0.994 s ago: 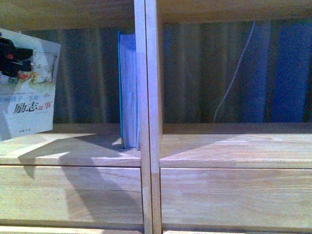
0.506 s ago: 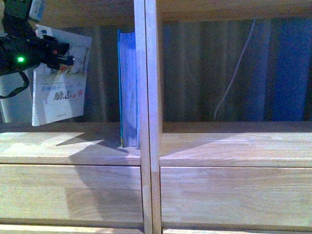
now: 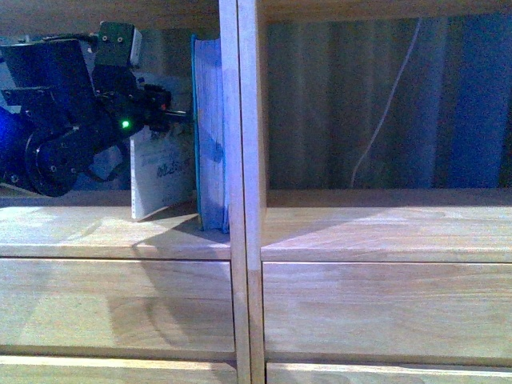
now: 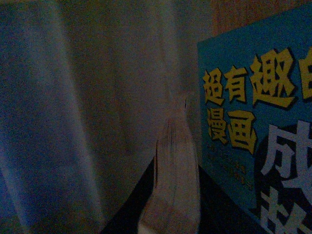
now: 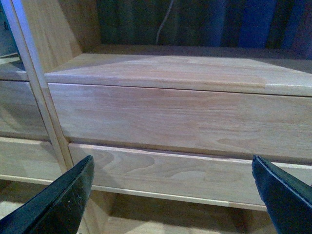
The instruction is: Organize books on shelf
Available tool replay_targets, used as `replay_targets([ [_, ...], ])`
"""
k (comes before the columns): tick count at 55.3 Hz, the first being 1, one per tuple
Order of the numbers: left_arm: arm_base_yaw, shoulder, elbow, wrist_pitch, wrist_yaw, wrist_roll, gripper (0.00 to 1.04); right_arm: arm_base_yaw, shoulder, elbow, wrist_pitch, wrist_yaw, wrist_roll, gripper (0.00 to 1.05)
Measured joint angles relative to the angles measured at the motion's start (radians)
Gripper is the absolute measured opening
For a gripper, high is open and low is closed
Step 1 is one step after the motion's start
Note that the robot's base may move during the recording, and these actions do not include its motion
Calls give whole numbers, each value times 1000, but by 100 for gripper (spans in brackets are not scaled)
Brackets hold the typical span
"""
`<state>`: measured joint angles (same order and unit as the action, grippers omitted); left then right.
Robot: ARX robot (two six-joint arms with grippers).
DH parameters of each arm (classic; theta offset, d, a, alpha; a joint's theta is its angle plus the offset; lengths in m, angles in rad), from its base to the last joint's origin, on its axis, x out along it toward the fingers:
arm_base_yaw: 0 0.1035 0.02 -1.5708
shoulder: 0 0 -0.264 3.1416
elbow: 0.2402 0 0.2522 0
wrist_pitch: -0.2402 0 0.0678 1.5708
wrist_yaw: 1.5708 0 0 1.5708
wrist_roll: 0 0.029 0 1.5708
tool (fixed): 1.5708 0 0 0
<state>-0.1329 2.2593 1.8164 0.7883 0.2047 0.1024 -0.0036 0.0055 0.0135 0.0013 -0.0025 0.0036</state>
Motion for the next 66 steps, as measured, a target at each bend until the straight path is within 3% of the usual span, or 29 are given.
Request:
replay_targets([
  [9, -10, 5, 17, -36, -23, -10, 16, 0, 0, 0, 0, 0, 0, 98],
  [39, -21, 18, 29, -59, -95, -39, 97, 0, 0, 0, 0, 0, 0, 98],
  [66, -39, -86, -236, 5, -105, -49, 97, 0, 0, 0, 0, 0, 0, 98],
])
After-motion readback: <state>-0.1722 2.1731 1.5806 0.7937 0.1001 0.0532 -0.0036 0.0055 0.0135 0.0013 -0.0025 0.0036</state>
